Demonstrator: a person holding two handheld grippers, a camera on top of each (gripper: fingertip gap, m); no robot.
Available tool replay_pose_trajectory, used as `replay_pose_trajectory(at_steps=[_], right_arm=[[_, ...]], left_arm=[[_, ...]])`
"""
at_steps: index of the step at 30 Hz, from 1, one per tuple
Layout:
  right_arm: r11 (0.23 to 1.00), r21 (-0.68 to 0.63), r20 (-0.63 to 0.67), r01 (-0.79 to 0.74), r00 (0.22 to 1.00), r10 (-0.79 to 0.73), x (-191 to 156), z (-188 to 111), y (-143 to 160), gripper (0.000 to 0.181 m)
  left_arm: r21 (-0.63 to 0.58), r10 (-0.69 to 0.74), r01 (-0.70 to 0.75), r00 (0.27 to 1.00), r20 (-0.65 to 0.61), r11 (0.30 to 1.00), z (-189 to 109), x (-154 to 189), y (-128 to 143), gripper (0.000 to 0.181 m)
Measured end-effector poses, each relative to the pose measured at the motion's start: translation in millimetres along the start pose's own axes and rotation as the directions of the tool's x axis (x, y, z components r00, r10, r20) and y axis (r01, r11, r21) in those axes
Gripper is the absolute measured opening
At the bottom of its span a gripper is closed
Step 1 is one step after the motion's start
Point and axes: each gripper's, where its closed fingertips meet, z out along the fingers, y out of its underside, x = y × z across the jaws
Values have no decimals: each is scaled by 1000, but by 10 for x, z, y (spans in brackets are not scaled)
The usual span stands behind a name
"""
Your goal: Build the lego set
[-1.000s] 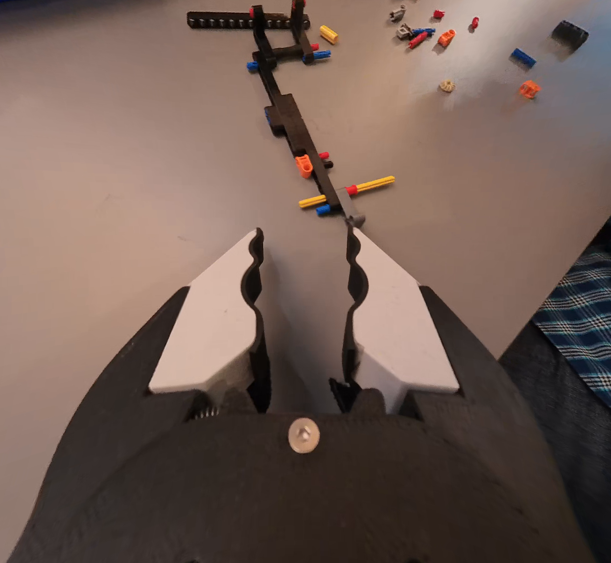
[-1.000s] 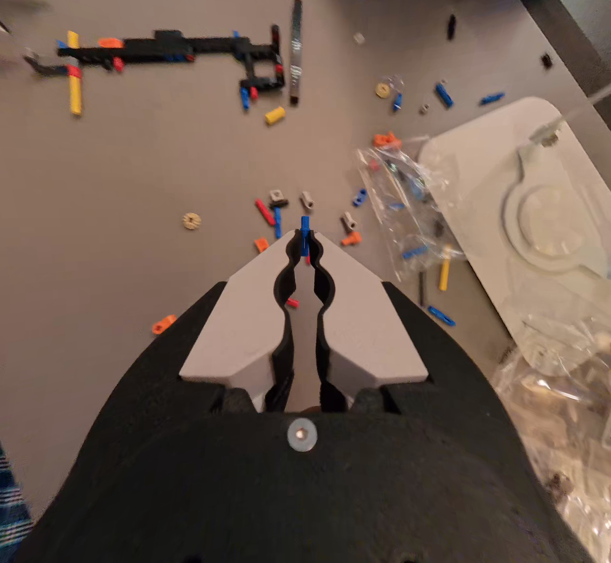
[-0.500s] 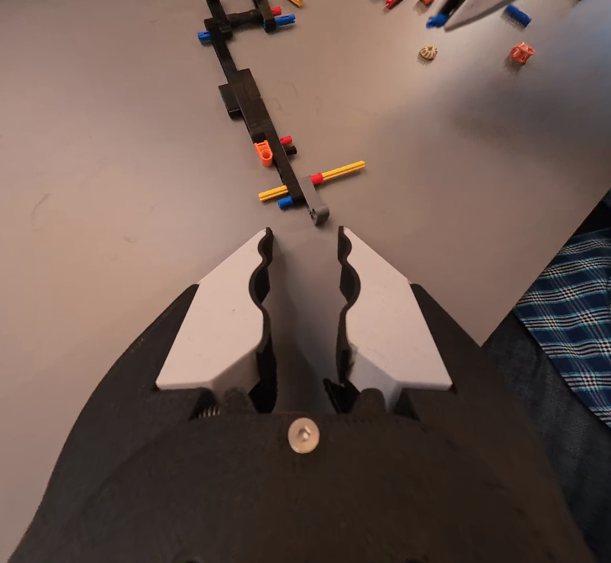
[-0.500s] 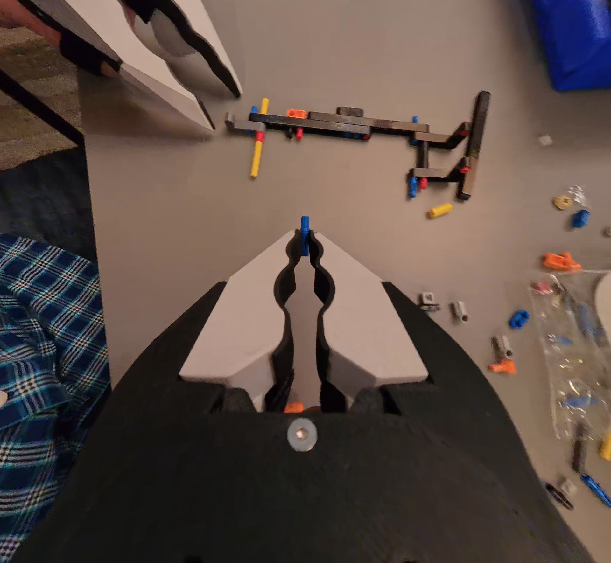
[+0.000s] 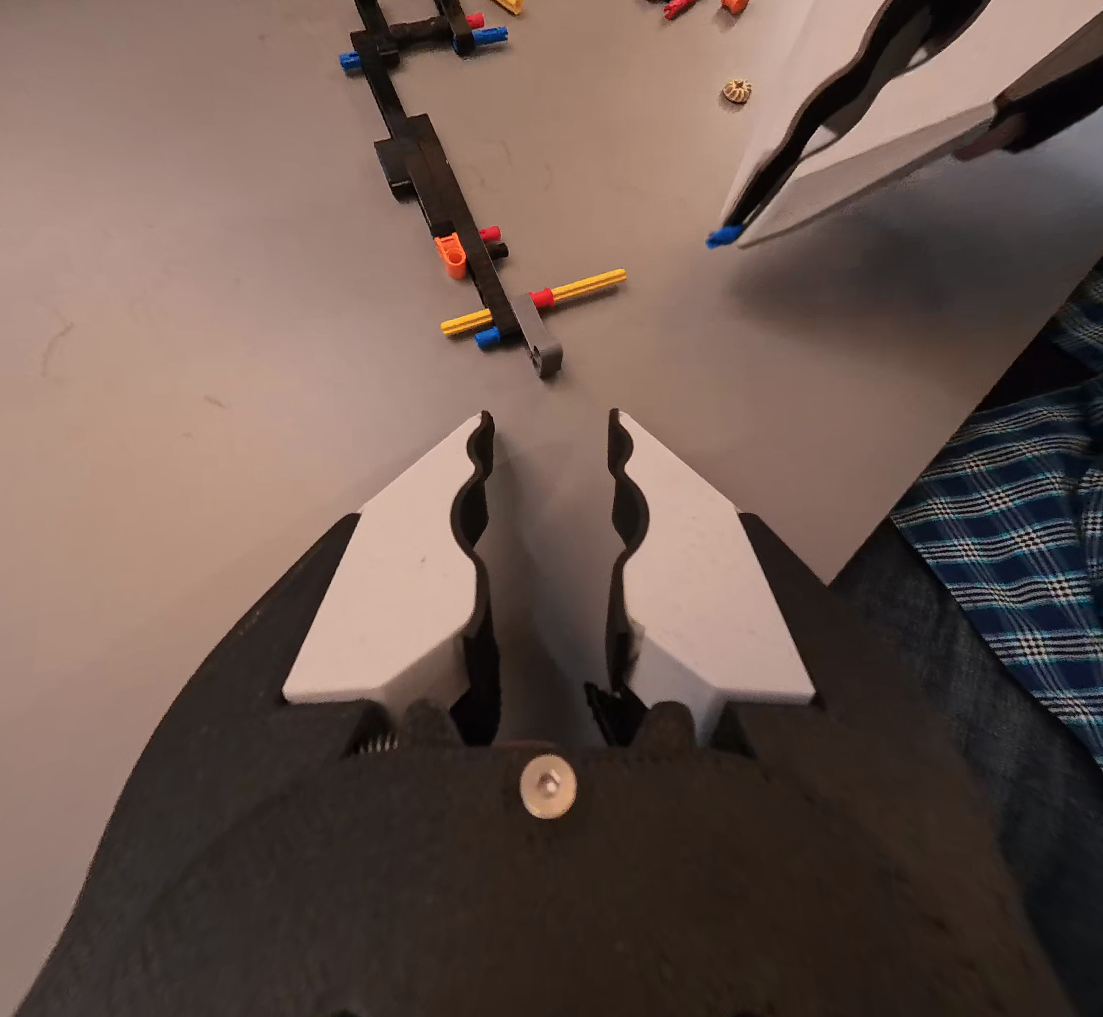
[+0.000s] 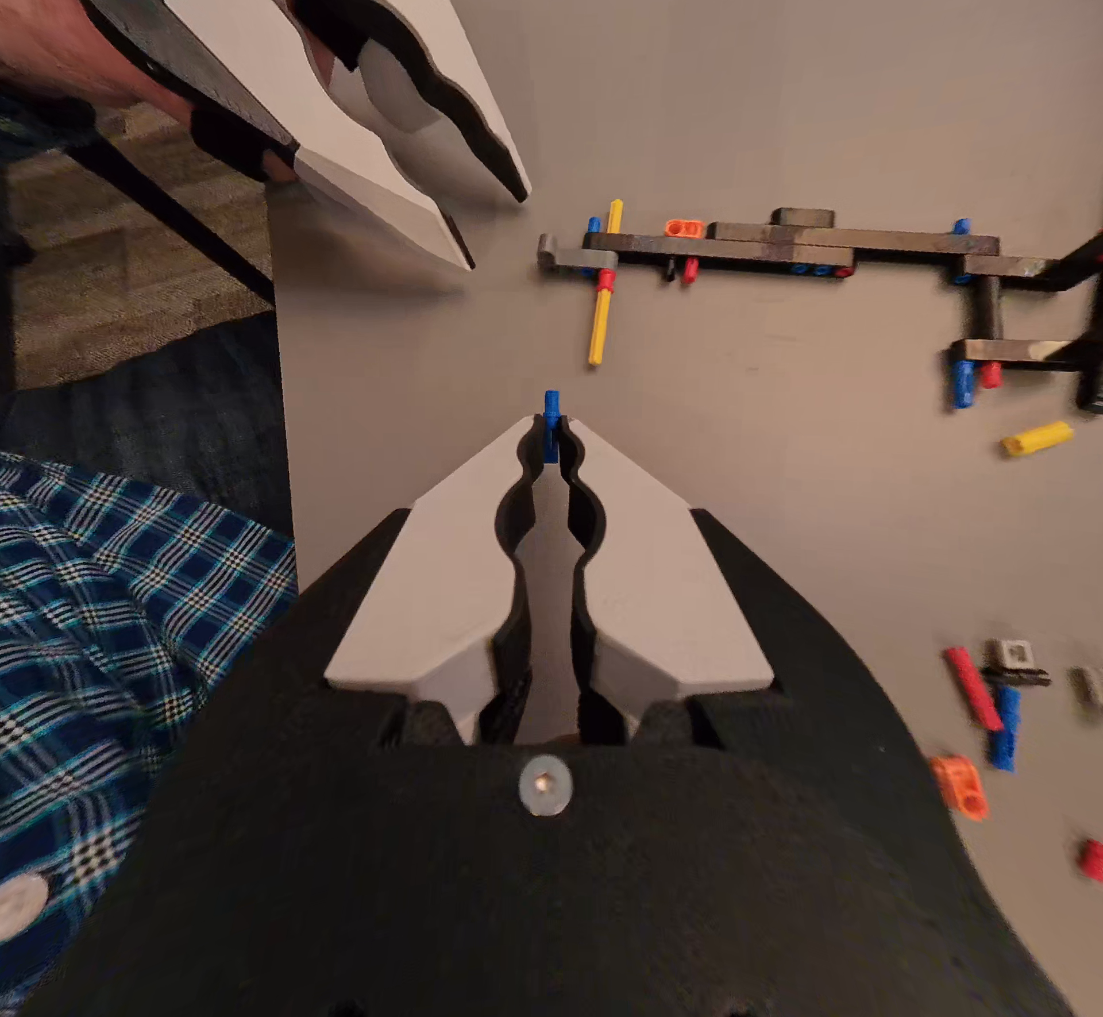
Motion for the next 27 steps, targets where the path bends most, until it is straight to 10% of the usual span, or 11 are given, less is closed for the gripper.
replay_pose_trajectory(at_steps=[27], right_arm=[[999, 25, -58, 38, 998, -36, -59, 189, 115, 9]], left_arm=[[-29, 28, -29, 999, -14, 999, 78, 105, 3, 34]])
